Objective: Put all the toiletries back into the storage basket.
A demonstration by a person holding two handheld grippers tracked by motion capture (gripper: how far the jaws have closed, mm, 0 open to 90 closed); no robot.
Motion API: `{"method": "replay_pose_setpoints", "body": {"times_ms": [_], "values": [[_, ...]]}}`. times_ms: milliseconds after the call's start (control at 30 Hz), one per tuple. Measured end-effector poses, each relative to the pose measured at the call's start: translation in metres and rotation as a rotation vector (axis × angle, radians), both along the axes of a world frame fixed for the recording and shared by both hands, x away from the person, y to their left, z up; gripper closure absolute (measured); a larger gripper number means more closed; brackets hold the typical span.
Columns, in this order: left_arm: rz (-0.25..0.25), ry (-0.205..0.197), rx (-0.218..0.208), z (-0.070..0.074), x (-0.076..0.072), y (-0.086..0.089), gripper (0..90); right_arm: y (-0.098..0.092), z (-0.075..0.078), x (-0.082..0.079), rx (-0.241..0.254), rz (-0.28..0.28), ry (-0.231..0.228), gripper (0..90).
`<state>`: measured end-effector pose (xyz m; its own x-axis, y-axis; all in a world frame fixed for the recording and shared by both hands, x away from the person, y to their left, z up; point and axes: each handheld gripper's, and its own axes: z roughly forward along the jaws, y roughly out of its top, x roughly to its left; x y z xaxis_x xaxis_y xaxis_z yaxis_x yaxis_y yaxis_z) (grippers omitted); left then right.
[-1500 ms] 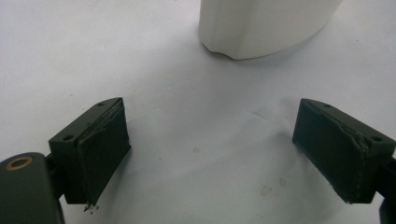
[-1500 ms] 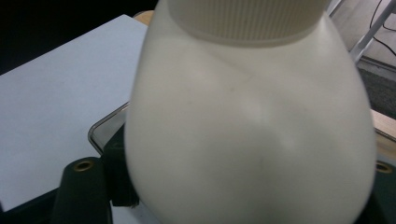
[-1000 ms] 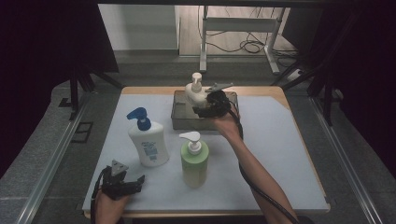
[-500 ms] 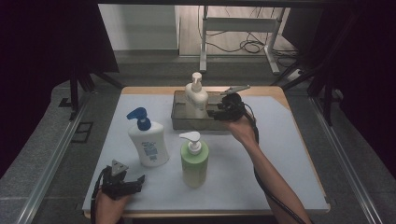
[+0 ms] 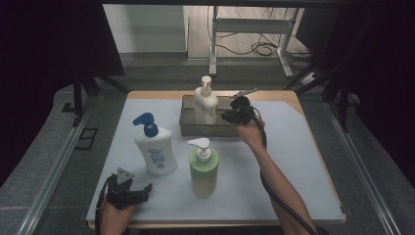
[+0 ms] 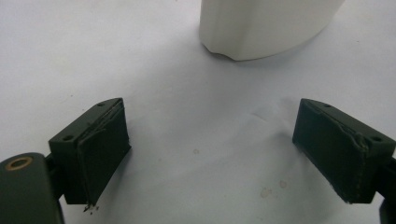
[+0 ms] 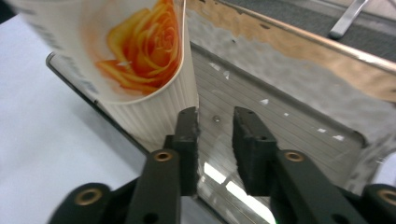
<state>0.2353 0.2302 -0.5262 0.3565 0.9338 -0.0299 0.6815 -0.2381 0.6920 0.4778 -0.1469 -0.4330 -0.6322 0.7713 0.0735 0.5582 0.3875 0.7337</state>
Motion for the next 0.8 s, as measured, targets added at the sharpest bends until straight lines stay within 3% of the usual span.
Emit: {"method": "replay_pose_setpoints", "body": {"times_ms": [133, 267, 633, 800], "values": [[-0.001, 0.0, 0.001, 0.0, 0.0, 0.0, 10.1, 0.007, -0.007, 0.008, -0.013, 0.004, 0.024, 85.2], [-0.001, 0.0, 0.0, 0.0, 0.0, 0.0, 10.1, 0.015, -0.011, 0.015, -0.033, 0.001, 0.056, 89.7], [-0.001, 0.0, 0.001, 0.0, 0.0, 0.0, 10.1, 0.028, -0.025, 0.026, -0.046, -0.015, 0.126, 90.0], [-0.001, 0.001, 0.001, 0.0, 0.0, 0.0, 10.1, 0.031, -0.026, 0.027, -0.042, -0.015, 0.13, 89.9]]}}
